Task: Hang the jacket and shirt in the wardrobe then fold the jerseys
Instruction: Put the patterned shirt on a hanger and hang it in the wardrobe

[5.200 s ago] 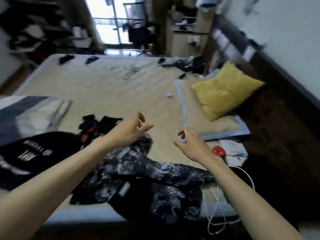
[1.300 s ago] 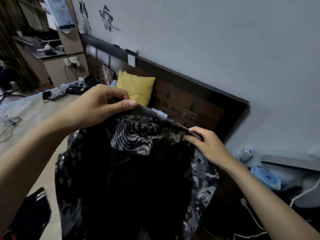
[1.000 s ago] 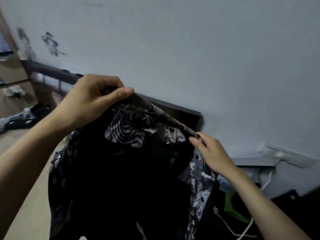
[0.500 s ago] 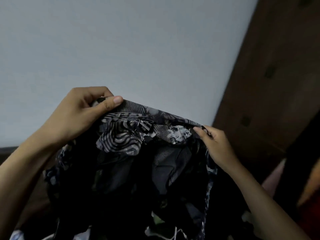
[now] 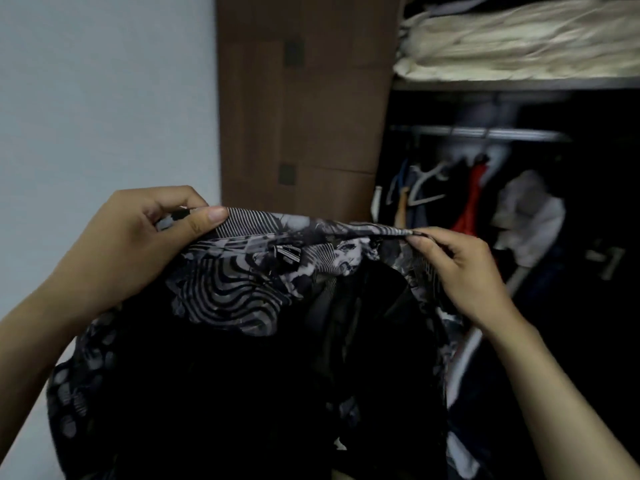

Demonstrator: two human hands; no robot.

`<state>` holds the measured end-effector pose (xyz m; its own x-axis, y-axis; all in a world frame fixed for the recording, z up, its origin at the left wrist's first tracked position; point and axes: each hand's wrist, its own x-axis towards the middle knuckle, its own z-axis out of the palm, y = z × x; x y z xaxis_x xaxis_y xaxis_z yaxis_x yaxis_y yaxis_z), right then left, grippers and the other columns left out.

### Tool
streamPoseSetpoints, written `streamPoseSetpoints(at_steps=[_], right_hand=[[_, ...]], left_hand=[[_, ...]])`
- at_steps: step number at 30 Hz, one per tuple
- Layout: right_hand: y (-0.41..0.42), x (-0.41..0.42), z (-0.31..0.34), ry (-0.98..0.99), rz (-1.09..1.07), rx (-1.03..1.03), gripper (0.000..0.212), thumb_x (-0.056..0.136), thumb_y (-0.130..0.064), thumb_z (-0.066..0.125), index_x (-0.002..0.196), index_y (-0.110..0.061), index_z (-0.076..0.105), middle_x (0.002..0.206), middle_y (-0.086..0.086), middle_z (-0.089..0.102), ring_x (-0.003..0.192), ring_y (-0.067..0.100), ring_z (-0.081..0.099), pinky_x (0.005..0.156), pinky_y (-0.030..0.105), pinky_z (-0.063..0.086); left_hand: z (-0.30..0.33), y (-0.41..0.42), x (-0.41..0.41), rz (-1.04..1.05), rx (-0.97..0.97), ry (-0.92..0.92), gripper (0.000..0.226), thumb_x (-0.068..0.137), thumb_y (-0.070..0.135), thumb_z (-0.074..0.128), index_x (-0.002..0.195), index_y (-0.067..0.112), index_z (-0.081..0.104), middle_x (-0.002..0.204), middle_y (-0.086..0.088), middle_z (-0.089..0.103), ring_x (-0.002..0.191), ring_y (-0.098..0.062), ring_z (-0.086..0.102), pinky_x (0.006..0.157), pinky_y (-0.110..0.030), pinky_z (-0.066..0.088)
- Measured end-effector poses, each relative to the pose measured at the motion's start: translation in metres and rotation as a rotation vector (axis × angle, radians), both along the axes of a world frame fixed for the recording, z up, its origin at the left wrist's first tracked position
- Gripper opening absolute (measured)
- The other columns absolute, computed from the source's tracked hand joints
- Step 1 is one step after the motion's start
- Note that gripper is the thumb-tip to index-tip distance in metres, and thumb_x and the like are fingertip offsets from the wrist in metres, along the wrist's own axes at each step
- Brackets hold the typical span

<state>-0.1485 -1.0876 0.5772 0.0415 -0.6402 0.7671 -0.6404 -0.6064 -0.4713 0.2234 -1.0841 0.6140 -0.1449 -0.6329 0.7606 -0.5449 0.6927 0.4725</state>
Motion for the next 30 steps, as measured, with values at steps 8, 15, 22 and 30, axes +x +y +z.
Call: streamPoseSetpoints(at_steps=[8, 15, 22, 30], right_hand=[[0.018, -0.082, -0.019, -0.067, -0.216, 0.153, 0.025, 0.099, -0.031, 0.062, 0.086, -0.015, 0.076, 0.072, -0.017, 0.060, 0.071, -0.005, 0.051, 0.068, 0.023, 0.041], [-0.012, -0.145, -0.013, -0.044, -0.131, 0.567, 0.025, 0.102, -0.023, 0.060, 0.082, -0.018, 0.073, 0.057, -0.014, 0.055, 0.050, -0.002, 0.043, 0.051, 0.016, 0.032], [-0.138, -0.161, 0.024, -0.441, 0.110, 0.678, 0.031, 0.099, -0.040, 0.062, 0.114, -0.013, 0.062, 0.106, 0.014, 0.076, 0.088, 0.026, 0.075, 0.072, 0.033, 0.062], [-0.340, -0.158, 0.077, -0.953, -0.007, 0.571, 0.024, 0.094, -0.031, 0.069, 0.101, -0.010, 0.061, 0.073, 0.007, 0.070, 0.059, 0.021, 0.068, 0.039, 0.023, 0.049]], left_hand=[[0.013, -0.077, -0.092, -0.152, -0.189, -0.243, 0.029, 0.092, 0.048, 0.061, 0.079, 0.023, 0.067, 0.069, 0.002, 0.069, 0.068, -0.013, 0.066, 0.069, -0.032, 0.047], [0.026, -0.131, -0.170, -0.210, -0.248, -0.396, 0.029, 0.095, 0.048, 0.057, 0.081, 0.024, 0.066, 0.065, 0.000, 0.066, 0.064, -0.016, 0.065, 0.063, -0.038, 0.049], [0.063, -0.183, -0.220, -0.145, -0.307, -0.509, 0.030, 0.096, 0.045, 0.058, 0.079, 0.021, 0.067, 0.061, 0.001, 0.062, 0.058, -0.008, 0.058, 0.058, -0.030, 0.044], [0.080, -0.214, -0.263, -0.082, -0.317, -0.672, 0.033, 0.097, 0.045, 0.058, 0.077, 0.020, 0.062, 0.057, 0.003, 0.054, 0.054, -0.008, 0.050, 0.054, -0.035, 0.042]])
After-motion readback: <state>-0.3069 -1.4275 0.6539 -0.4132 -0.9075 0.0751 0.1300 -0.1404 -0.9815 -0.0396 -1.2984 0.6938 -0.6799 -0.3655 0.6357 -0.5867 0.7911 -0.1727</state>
